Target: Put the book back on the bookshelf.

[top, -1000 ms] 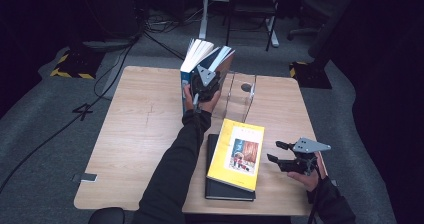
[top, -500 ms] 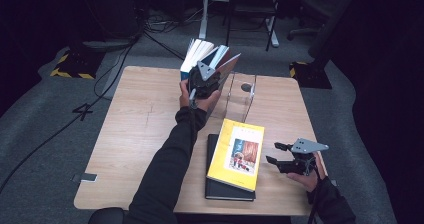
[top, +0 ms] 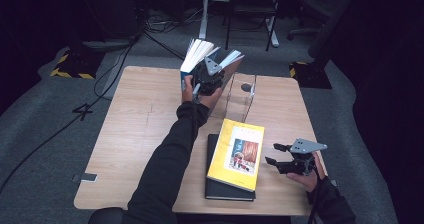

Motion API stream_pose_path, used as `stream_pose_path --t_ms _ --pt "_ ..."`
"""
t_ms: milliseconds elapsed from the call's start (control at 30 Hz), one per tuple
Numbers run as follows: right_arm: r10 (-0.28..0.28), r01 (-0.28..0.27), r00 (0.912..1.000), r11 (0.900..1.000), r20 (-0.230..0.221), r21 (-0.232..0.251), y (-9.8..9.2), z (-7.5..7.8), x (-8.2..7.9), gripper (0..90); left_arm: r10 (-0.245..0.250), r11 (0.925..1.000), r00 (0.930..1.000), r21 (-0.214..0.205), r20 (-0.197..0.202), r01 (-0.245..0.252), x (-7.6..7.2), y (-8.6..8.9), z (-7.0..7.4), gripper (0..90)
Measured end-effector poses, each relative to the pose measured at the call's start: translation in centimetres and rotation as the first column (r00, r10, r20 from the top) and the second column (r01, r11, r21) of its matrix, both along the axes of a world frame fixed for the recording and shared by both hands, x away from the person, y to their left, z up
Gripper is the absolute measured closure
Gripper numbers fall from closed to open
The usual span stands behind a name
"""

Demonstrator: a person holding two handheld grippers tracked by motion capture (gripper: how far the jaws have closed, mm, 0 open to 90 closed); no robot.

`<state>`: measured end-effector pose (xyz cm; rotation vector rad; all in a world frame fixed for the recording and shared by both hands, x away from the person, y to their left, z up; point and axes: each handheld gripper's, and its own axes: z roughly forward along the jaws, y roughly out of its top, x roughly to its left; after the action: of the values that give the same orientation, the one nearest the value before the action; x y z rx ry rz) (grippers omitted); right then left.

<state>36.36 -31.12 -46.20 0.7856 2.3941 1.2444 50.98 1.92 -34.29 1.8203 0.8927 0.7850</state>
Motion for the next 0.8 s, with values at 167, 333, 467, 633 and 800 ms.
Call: stream_pose_path --t_ms 167,333,467,633,800 --pt "0.007 -0.007 1.0 1.0 0.0 0.002 0.0 0.1 -0.1 36.2 0.021 0.9998 0.9991 -0.003 0.037 -0.021 0.4 -0.8 -0.1 73.7" --pt "0.008 -0.007 1.0 0.9999 -0.003 0.007 -0.1 0.0 0.0 36.3 0.03 0.9995 0.9982 -0.016 0.052 -0.029 1.5 -1.0 0.0 73.8" --pt "0.01 -0.01 0.9999 0.9999 -0.003 0.007 -0.1 0.0 0.0 36.3 0.054 0.9979 0.9969 -0.037 0.056 -0.052 2.2 -1.0 0.3 73.7" --pt "0.016 -0.016 0.9999 0.9999 -0.003 0.007 -0.1 0.0 0.0 36.3 0.086 0.9959 0.9938 -0.034 0.071 -0.083 2.6 -1.3 0.2 73.2" --pt "0.016 -0.016 0.9999 0.9998 -0.002 0.006 -0.1 0.0 0.0 36.2 0.109 0.9934 0.9915 -0.043 0.071 -0.107 2.4 -1.2 0.1 73.1"
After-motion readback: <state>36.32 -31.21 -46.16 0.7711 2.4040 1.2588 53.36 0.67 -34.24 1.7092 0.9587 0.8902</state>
